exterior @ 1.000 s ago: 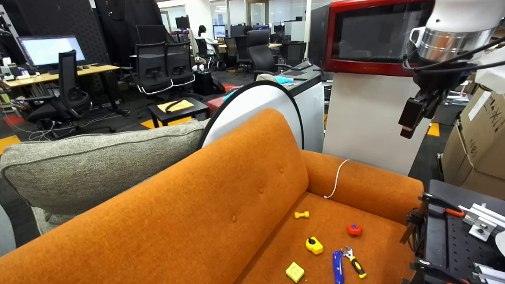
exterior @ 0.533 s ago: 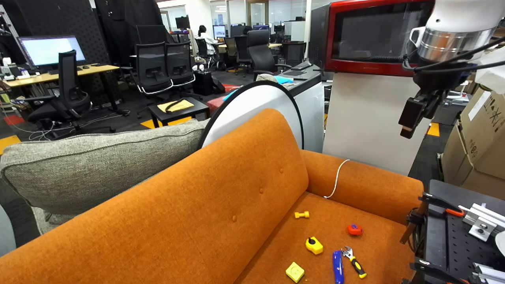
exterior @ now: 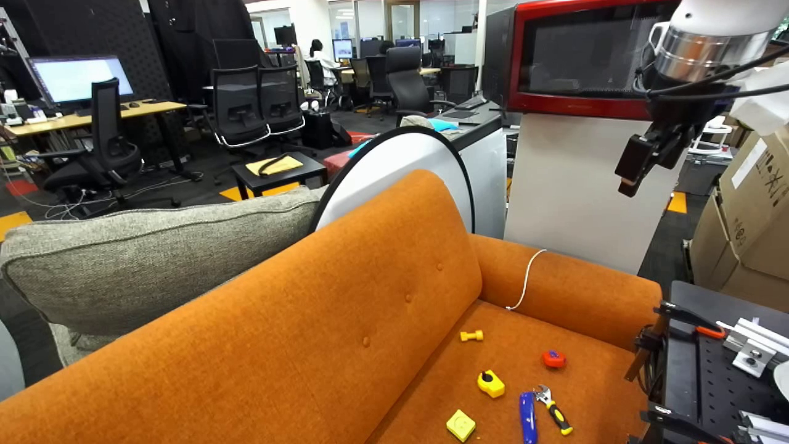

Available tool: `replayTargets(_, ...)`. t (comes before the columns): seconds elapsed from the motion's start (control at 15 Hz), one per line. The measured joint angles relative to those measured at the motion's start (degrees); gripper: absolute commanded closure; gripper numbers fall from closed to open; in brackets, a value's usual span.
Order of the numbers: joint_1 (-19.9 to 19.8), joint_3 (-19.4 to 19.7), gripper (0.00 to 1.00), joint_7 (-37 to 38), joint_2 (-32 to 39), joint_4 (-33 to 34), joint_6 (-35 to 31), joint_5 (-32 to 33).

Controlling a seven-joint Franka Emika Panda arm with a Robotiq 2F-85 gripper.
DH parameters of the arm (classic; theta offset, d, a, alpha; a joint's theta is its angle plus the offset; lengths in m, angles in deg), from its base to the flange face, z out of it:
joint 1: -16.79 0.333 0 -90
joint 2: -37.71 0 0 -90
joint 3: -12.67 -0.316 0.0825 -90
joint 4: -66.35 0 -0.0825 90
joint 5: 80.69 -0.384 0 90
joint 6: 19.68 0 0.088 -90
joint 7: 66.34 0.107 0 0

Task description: Close the microwave

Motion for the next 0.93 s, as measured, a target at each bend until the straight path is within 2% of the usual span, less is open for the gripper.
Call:
replayTargets(0.4,-0.9,0.26,0.0,2.3,-0.38,0.47,-0.55,1.76)
replayTargets(0.67,-4.7,1.97,0.0,4.9,-2.37,1.16,-2.39,5.02)
replayTargets(0.93,-11.33,2.21,0.0,10.12,-6.05,1.38,-5.92,13.61)
